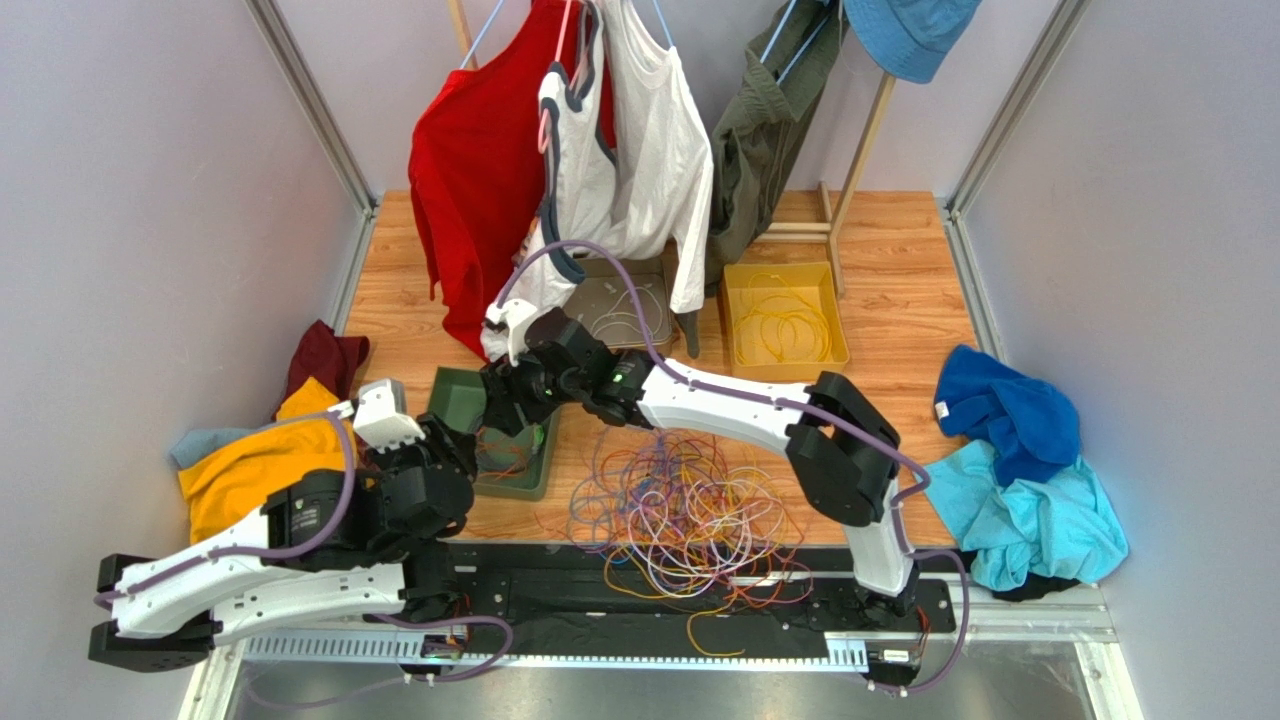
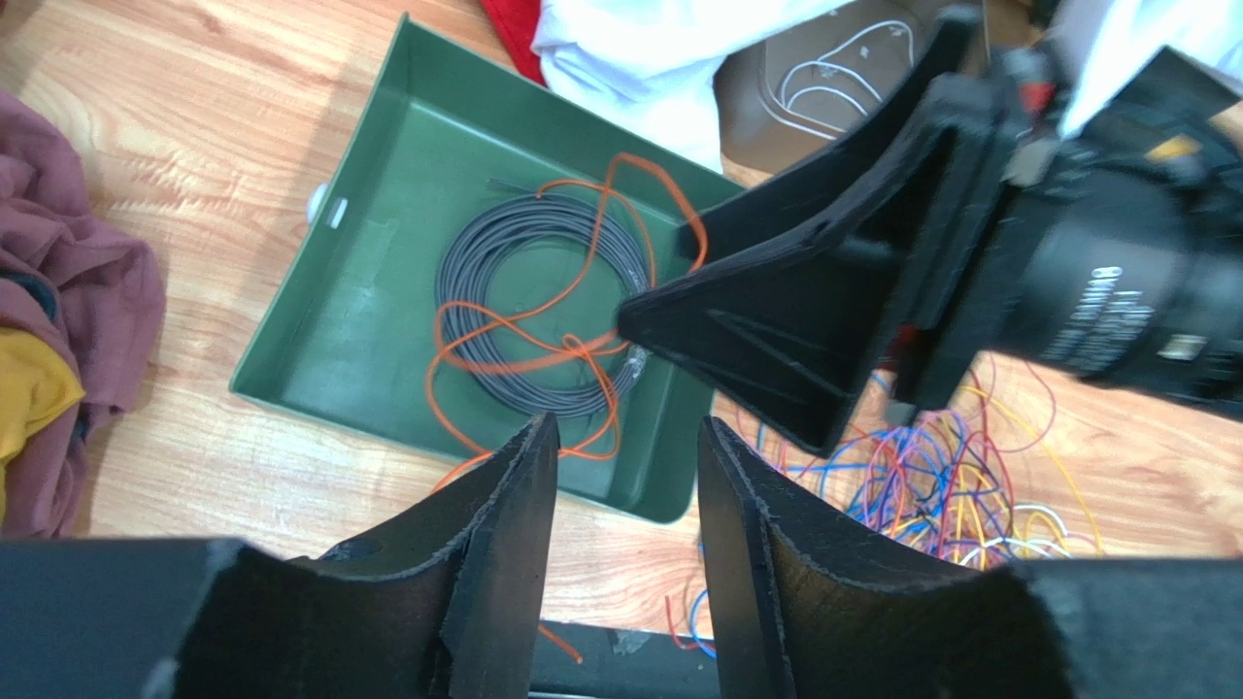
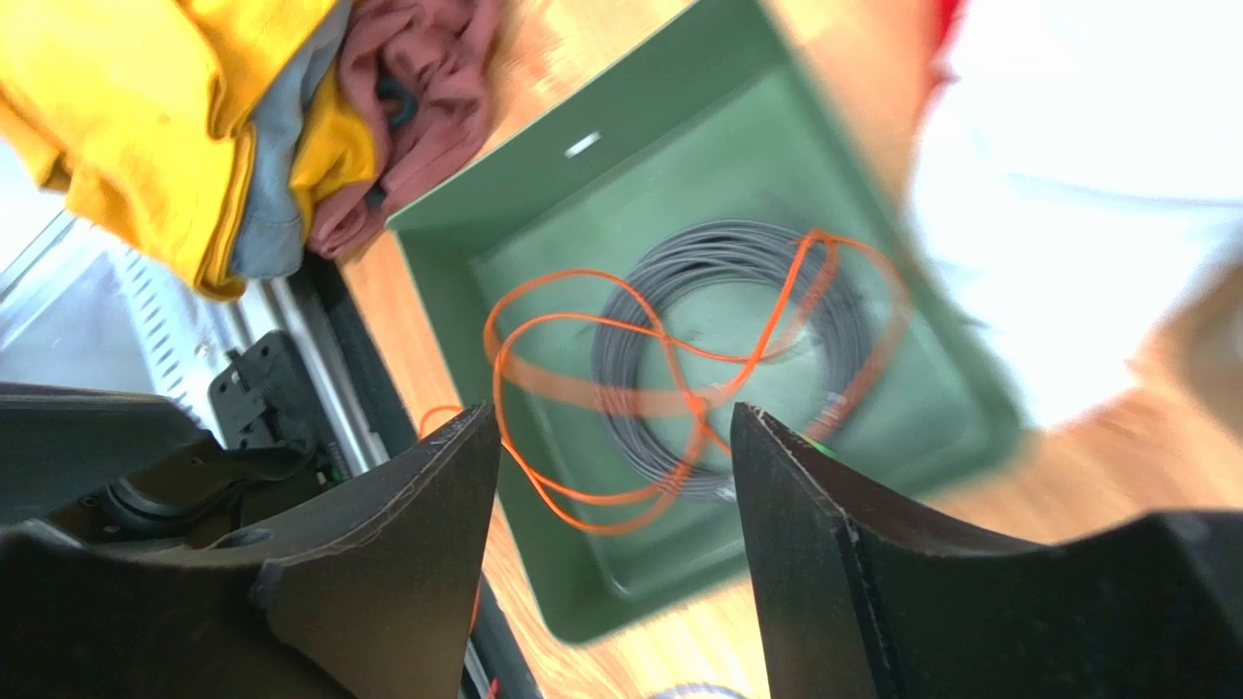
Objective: Untangle the cables
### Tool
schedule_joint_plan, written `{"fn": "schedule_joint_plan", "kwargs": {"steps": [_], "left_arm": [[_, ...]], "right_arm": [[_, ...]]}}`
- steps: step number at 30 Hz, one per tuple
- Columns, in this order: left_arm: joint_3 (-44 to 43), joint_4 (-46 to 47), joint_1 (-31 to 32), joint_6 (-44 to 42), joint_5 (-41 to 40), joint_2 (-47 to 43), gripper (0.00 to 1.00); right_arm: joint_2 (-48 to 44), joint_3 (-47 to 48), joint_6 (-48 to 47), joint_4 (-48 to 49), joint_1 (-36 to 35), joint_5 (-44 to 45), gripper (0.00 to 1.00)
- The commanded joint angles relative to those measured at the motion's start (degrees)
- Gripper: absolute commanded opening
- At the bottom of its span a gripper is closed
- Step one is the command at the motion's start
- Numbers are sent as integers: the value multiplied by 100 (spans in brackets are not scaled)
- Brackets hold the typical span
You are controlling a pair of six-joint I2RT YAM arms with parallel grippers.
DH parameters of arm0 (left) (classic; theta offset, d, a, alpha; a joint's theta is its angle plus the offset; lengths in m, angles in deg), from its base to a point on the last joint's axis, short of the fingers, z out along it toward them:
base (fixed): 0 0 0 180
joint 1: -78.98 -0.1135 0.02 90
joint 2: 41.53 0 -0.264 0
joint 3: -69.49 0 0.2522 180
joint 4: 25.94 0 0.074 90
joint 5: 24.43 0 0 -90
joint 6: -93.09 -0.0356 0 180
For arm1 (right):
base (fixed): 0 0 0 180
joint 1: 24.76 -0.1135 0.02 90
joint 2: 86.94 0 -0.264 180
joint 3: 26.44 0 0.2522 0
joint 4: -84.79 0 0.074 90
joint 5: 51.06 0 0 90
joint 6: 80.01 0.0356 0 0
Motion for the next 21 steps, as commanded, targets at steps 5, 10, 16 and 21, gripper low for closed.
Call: {"fn": "schedule_joint_plan", "kwargs": {"steps": [5, 10, 16, 21], "left_arm": [[-190, 721, -79, -401, 123, 395, 53], [-33, 1134, -281, -699, 518, 641, 60], [530, 2206, -1466, -1631, 2134, 800, 64], [794, 2427, -2126, -1755, 2681, 940, 65]], "right_arm": [[-1447, -462, -393, -505, -31, 1598, 68], [-1913, -866, -350, -627, -23, 1694, 70], [-3186, -2078, 247, -206, -58, 1721, 67], [-4354, -3195, 459, 58, -163, 1712, 65]]}}
